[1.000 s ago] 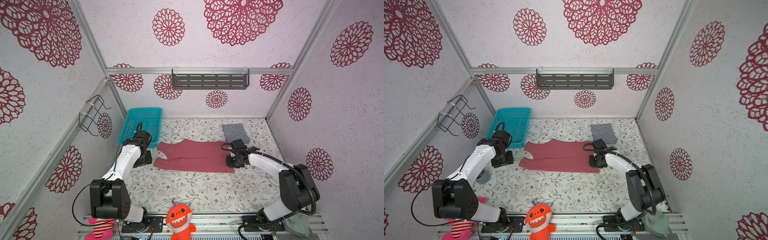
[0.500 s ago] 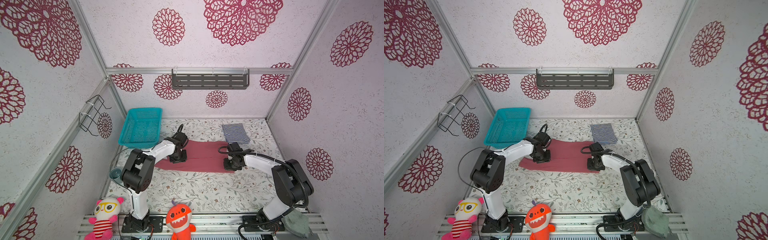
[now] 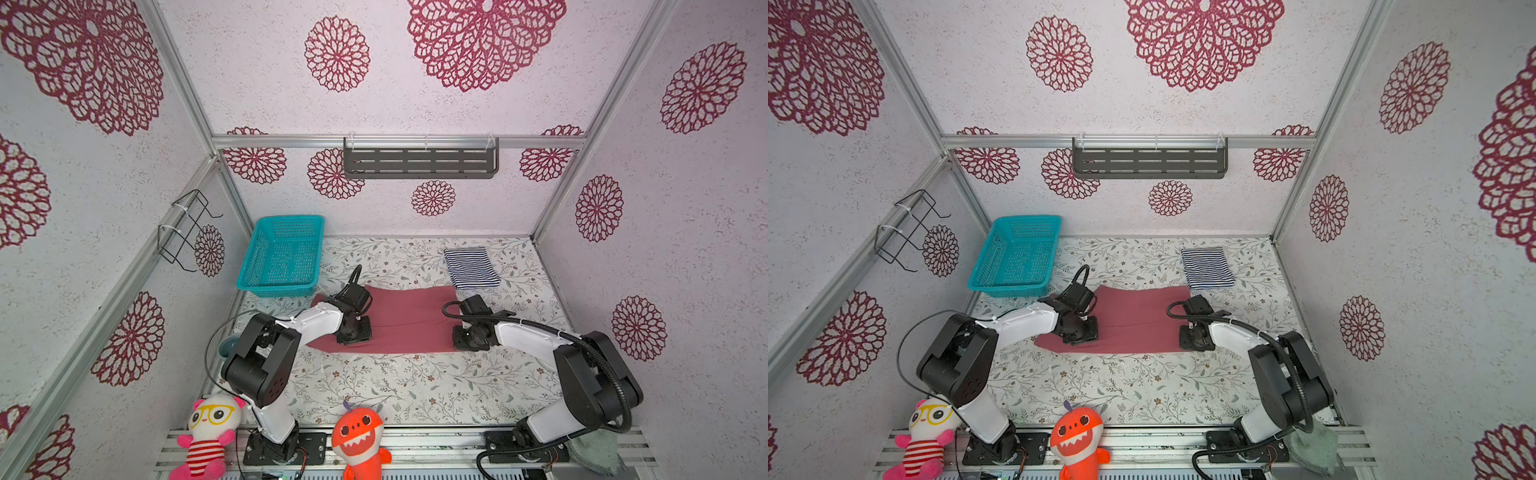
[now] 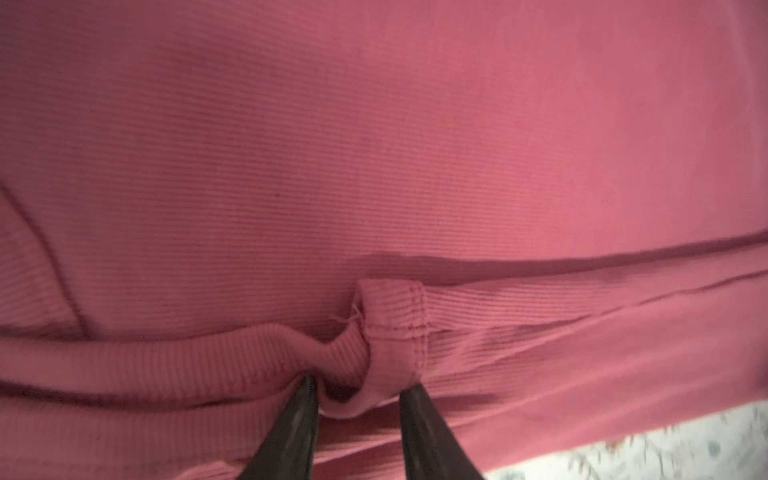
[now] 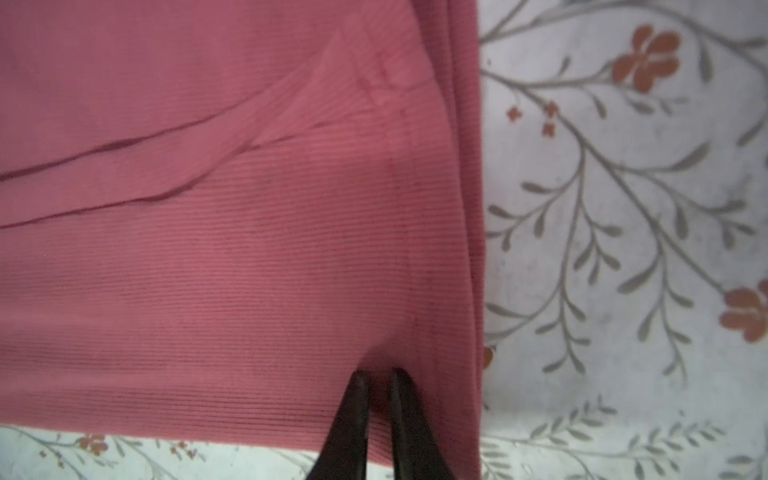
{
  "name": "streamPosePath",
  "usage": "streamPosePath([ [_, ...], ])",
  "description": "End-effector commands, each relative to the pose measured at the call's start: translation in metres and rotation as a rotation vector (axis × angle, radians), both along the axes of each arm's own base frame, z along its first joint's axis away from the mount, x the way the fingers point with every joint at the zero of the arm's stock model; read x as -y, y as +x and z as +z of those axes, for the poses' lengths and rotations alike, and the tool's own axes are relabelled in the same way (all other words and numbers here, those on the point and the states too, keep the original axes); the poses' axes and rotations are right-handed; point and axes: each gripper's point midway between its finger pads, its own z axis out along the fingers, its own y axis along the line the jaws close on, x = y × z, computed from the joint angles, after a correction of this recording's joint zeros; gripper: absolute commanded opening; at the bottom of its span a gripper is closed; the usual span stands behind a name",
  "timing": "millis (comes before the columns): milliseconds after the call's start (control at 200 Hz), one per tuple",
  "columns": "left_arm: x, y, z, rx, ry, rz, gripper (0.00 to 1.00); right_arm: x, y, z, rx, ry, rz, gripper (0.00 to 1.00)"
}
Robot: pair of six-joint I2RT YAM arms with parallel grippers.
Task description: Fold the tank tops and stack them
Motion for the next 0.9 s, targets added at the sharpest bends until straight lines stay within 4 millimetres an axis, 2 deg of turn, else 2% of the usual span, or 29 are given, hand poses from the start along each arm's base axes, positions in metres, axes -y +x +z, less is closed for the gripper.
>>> streamPosePath([
  [0,-0.029,-0.091,-0.028,-0.268,0.095,0.057,0.37,0.03,-0.066,-0.013,-0.206,-0.094,-0.041,0.15],
  [65,-0.031,-0.102,-0.021,-0.262,0.087,0.069,0.37,0.029,-0.073,0.0,-0.196,-0.073,-0.035,0.16],
  [135,-0.033,-0.091,-0.003,-0.191,0.09,0.059,0.4,0.018,-0.067,0.022,-0.141,-0.007,0.003,0.18],
  [210,-0.031,-0.058,0.024,-0.094,0.081,0.027,0.47,0.007,-0.044,0.054,-0.019,0.05,0.064,0.2],
  [295,-0.019,-0.01,0.062,0.016,0.055,-0.046,0.52,0.004,-0.011,0.083,0.092,0.068,0.148,0.25],
  [355,-0.011,0.022,0.082,0.102,0.056,-0.119,0.57,0.007,0.015,0.095,0.161,0.026,0.216,0.26],
  [405,-0.008,0.045,0.091,0.146,0.07,-0.174,0.6,0.006,0.037,0.102,0.223,-0.001,0.268,0.26],
  [515,-0.013,0.088,0.09,0.179,0.095,-0.21,0.62,-0.007,0.077,0.117,0.304,0.017,0.351,0.25],
  [595,-0.018,0.108,0.084,0.182,0.096,-0.207,0.62,-0.01,0.096,0.124,0.304,0.006,0.35,0.25],
  [666,-0.018,0.121,0.077,0.192,0.105,-0.23,0.6,-0.011,0.102,0.126,0.288,0.004,0.347,0.25],
  [821,-0.016,0.138,0.06,0.213,0.138,-0.318,0.59,-0.011,0.107,0.114,0.26,0.006,0.347,0.25],
  [836,-0.017,0.138,0.047,0.185,0.15,-0.327,0.59,-0.011,0.107,0.113,0.257,0.007,0.345,0.26],
  [896,-0.02,0.14,0.039,0.169,0.168,-0.35,0.59,-0.009,0.11,0.11,0.253,0.011,0.333,0.26],
])
